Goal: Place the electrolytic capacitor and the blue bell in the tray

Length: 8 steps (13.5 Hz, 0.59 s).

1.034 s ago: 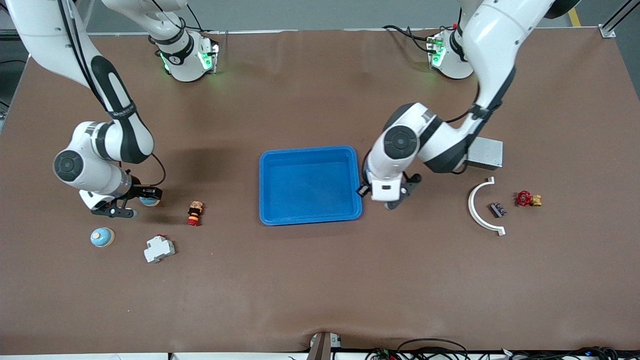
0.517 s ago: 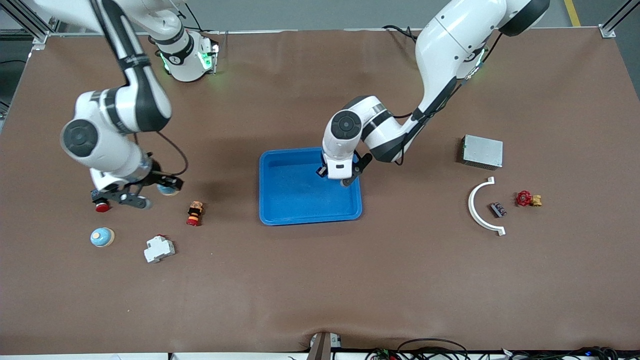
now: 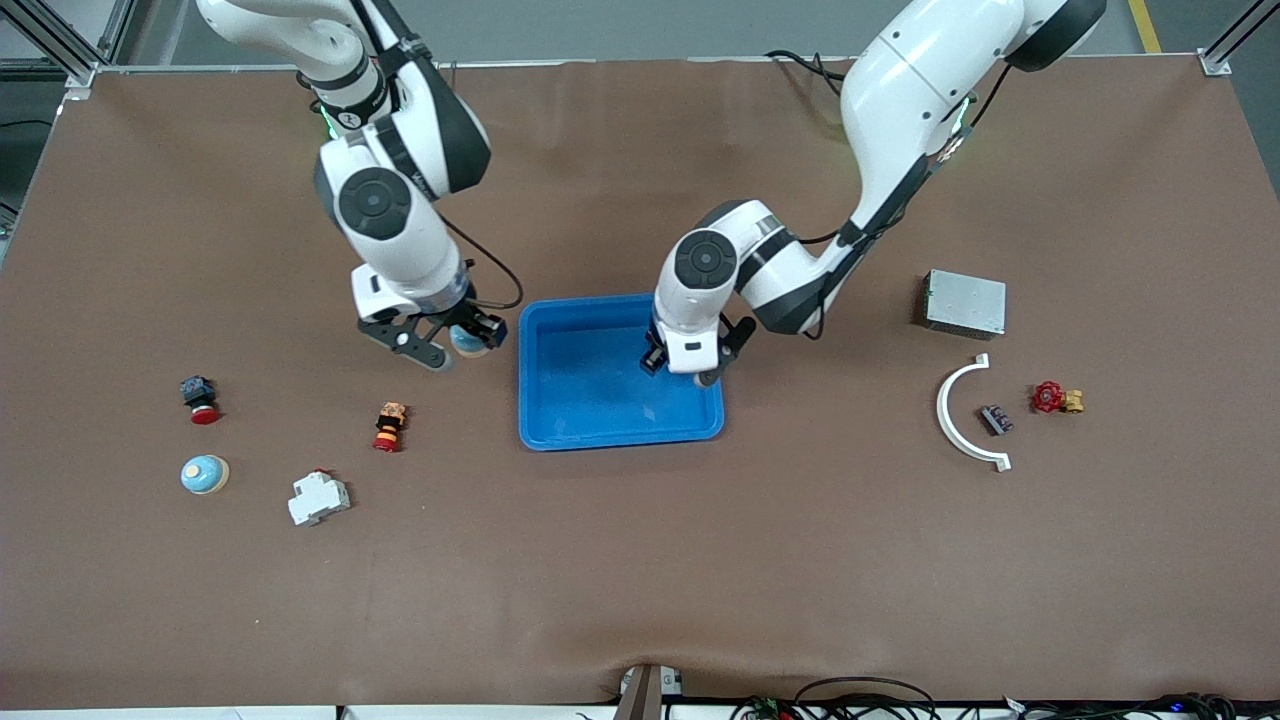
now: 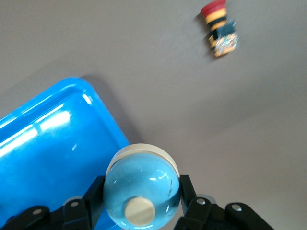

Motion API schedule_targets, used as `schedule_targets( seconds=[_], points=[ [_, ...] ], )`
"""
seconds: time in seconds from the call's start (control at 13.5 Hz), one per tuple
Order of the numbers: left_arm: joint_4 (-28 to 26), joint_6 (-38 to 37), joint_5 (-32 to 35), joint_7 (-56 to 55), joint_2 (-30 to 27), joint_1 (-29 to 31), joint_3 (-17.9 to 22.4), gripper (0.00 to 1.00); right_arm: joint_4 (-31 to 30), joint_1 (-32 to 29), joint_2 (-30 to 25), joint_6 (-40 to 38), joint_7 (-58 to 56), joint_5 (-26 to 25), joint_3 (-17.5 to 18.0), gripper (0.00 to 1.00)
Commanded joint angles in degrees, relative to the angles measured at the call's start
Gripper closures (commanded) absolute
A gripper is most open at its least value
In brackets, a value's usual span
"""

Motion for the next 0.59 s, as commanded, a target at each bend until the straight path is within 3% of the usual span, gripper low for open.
schedule_targets(
  seconds=[0.0,0.22,0.52],
  points=[
    [-1.58,-7.50,3.46,5.80,-7.16,6.83,0.07,0.00,1.61,4.56,4.68,2.79,6.92,0.19,-0.79,1.00],
    [-5.09,-8.58,10.56,10.31,-10.16,16.57,-0.36,0.00,1.52,7.03,8.90,7.97,12.91,0.19,-0.79,1.00],
    [-8.69,-8.58,11.73,25.84,-10.51,27.31,-0.46,0.00,1.78,8.26,12.69,11.76,15.21,2.37,-0.70,1.00]
  ],
)
